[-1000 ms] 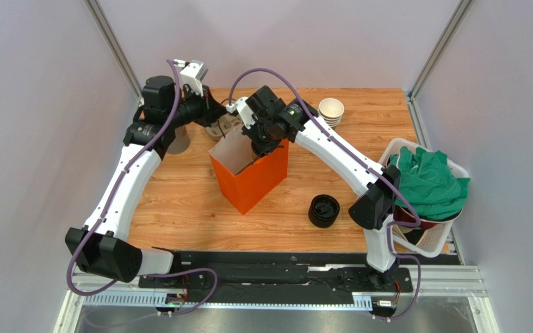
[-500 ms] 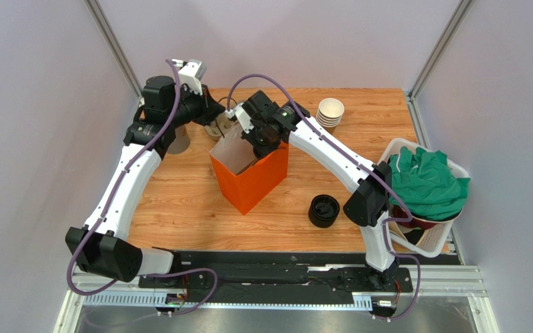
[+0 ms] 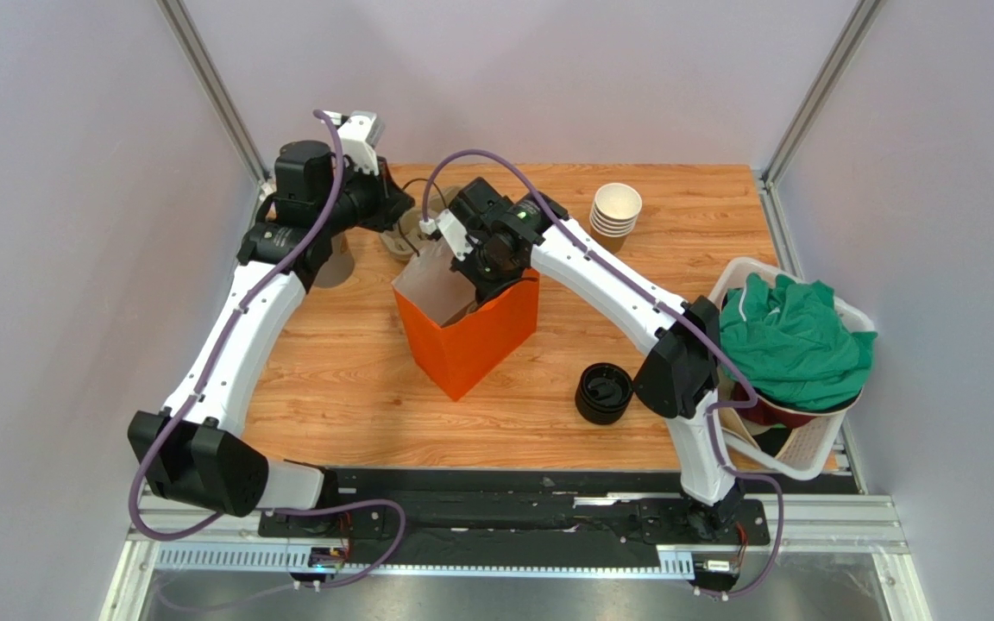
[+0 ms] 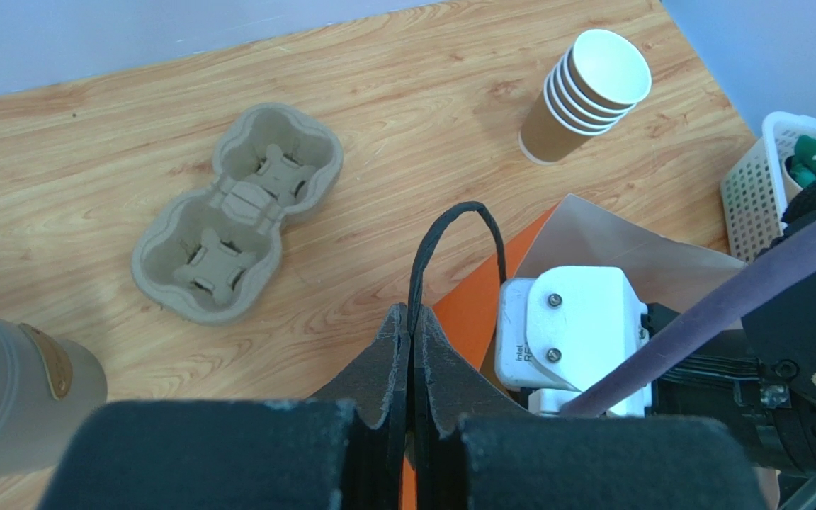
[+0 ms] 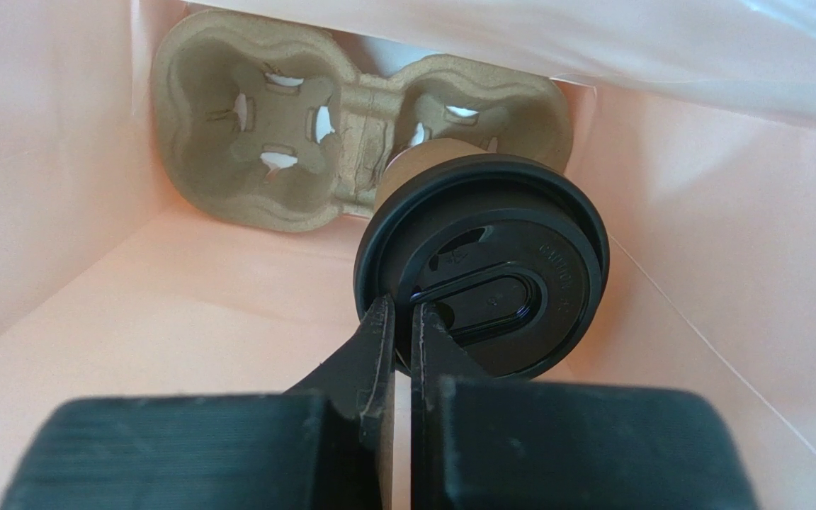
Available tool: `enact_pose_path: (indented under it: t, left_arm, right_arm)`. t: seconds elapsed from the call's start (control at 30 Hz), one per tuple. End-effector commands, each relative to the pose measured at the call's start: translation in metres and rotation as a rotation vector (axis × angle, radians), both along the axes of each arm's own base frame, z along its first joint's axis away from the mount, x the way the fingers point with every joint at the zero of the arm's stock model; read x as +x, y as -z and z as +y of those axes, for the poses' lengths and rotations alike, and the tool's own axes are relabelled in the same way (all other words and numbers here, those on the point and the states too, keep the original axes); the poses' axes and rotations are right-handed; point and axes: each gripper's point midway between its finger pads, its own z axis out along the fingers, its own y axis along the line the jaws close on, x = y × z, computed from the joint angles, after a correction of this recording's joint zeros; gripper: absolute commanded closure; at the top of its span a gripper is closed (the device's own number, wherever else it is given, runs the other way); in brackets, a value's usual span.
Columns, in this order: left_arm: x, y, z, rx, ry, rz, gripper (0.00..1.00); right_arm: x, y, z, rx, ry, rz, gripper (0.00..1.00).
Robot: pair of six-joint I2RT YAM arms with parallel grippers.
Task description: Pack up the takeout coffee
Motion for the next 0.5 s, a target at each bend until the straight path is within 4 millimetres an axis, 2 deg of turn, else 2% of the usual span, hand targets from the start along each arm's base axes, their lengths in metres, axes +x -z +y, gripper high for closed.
enact_pose_path:
  t: [0.0,0.23,0.47]
  left_arm:
    - [0.009,-0.007,0.005,-0.002,-0.047,-0.003,1.00]
    - [0.015,-0.004,0.017,0.025,-0.116,-0.002,1.00]
    - [0.013,-0.006,0.012,0.008,-0.094,-0.003,1.00]
  right_arm:
    - [-0.003,-0.002,0.000,0.002,-0.022,0.013,1.00]
    - [-0.005,0.006,-0.004,-0.025,-0.025,0.031,1.00]
    - [-0.006,0.017,0.000,-0.036,-0.041,0.059,1.00]
